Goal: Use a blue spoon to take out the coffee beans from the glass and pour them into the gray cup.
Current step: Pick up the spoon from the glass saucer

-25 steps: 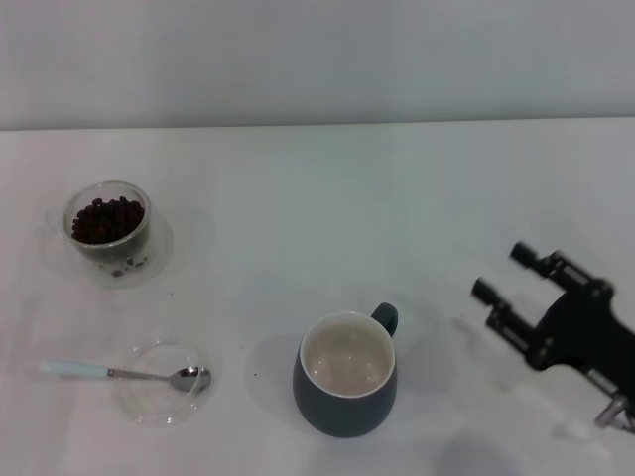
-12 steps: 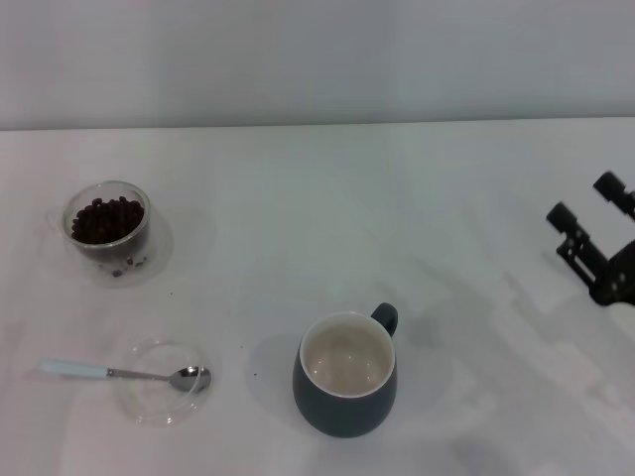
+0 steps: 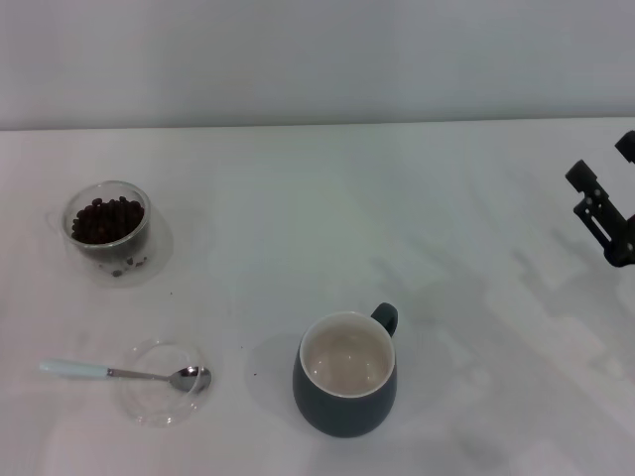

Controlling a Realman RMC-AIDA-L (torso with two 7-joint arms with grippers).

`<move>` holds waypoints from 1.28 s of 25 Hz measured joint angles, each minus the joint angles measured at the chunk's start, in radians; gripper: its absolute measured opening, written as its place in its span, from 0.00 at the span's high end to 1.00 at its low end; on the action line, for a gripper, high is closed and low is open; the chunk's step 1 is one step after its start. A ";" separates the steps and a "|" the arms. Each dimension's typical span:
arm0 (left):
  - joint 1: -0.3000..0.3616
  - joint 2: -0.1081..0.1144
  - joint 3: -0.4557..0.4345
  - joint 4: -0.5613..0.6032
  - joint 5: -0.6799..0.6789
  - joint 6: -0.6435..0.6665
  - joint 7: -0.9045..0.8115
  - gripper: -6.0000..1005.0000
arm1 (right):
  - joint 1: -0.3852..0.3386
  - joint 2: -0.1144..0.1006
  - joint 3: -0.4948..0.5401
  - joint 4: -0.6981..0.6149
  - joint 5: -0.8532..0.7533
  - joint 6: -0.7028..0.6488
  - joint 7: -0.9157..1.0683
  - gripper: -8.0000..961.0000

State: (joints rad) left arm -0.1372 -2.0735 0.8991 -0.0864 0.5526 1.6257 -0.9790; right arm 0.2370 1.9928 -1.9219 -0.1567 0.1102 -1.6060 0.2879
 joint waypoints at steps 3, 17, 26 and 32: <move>-0.002 0.003 0.046 0.005 0.003 -0.022 -0.162 0.12 | 0.014 -0.001 0.001 0.002 0.001 0.011 -0.004 0.34; -0.099 0.005 0.375 0.053 0.004 -0.278 -0.635 0.12 | 0.073 -0.002 0.006 0.002 0.000 0.065 -0.034 0.34; -0.101 0.000 0.419 0.053 0.037 -0.280 -0.654 0.13 | 0.105 -0.005 0.006 0.002 -0.005 0.107 -0.047 0.34; -0.097 -0.004 0.421 0.055 0.060 -0.274 -0.647 0.13 | 0.107 -0.008 0.006 0.002 -0.007 0.116 -0.047 0.34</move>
State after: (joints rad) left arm -0.2346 -2.0773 1.3204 -0.0316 0.6131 1.3513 -1.6257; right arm 0.3435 1.9848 -1.9161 -0.1549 0.1033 -1.4904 0.2407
